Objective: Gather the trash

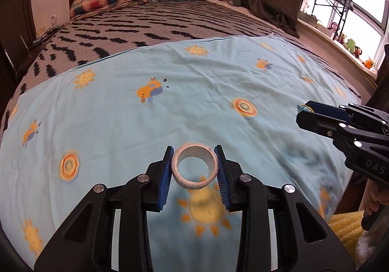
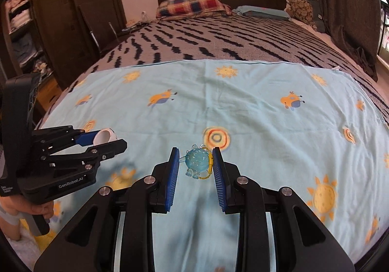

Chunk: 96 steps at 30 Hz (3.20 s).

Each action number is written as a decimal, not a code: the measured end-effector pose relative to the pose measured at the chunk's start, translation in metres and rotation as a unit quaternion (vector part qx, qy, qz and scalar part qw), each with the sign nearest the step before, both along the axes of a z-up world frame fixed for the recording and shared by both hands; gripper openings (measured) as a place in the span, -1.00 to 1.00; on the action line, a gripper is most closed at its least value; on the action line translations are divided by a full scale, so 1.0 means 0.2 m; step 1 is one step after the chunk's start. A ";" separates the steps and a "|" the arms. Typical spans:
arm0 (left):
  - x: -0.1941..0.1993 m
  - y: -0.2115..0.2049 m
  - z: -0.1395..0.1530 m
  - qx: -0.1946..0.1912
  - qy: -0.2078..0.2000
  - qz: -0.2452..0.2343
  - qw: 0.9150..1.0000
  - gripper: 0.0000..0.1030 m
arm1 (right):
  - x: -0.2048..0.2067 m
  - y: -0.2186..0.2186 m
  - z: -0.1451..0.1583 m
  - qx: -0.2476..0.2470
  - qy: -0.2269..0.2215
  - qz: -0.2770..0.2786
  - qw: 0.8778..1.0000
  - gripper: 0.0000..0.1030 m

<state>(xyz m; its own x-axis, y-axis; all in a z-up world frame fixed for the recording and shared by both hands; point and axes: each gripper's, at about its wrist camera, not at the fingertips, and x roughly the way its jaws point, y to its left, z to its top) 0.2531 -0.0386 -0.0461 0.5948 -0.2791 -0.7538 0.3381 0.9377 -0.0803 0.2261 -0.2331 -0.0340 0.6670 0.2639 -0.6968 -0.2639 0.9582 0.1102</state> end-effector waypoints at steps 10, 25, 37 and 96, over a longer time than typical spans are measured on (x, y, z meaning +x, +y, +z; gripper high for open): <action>-0.59 -0.07 -0.07 -0.008 -0.023 -0.016 1.000 -0.38 | -0.48 -0.03 -0.06 0.000 0.002 0.006 1.000 -0.44; -1.12 -0.12 -0.57 0.012 0.045 -0.036 0.998 -0.38 | -0.91 -0.02 -0.51 0.035 0.078 0.014 0.996 -0.44; -1.24 -0.16 -1.03 0.018 0.125 -0.047 0.991 -0.38 | -1.00 0.06 -0.91 0.005 0.129 -0.011 0.992 -0.44; -1.48 0.21 0.08 -0.030 -0.186 0.082 0.979 0.84 | -1.39 -0.05 0.07 -0.041 -0.202 -0.164 0.965 0.94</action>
